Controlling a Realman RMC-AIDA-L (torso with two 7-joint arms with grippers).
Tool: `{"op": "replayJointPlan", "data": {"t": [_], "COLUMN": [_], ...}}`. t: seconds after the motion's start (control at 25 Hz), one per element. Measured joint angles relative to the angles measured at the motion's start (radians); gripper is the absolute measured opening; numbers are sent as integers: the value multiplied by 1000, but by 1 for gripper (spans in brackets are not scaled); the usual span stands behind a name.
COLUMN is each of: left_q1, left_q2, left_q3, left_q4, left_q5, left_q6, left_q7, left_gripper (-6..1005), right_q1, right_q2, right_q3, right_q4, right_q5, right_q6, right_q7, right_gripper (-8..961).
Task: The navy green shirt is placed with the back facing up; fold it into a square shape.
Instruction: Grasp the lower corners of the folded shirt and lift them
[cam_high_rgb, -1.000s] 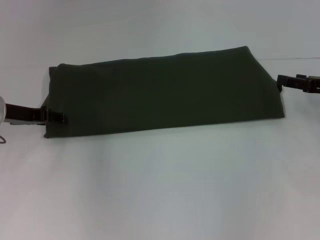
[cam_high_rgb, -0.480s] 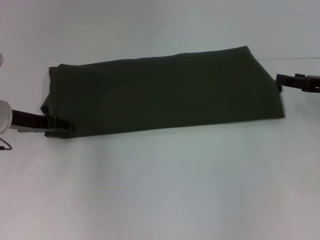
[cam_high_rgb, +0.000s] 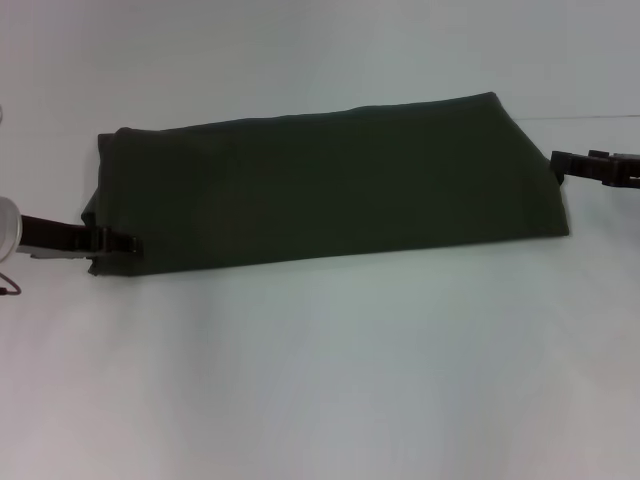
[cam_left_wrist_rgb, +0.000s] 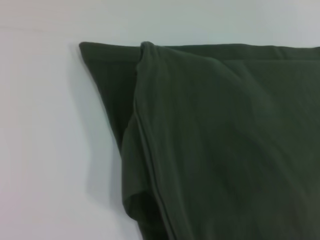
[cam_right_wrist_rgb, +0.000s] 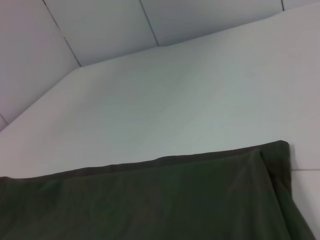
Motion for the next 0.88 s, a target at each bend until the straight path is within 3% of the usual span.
{"op": "replayJointPlan", "data": {"t": [0.16, 0.88], "left_q1": [2, 6], "left_q2": [0, -9], "left_q3": [-4, 2], "left_q4": [-1, -10], "left_q5": [2, -3], "left_q6": [-6, -22], "left_q7": [0, 6], "left_gripper": [601, 36], "right_q1": [-2, -9], "right_q2": [0, 0], "right_q3": [0, 6], "right_q4": [0, -2], "right_q5": [0, 1], "right_q6": [0, -8], "right_q7": [0, 3], "right_gripper": [774, 773]}}
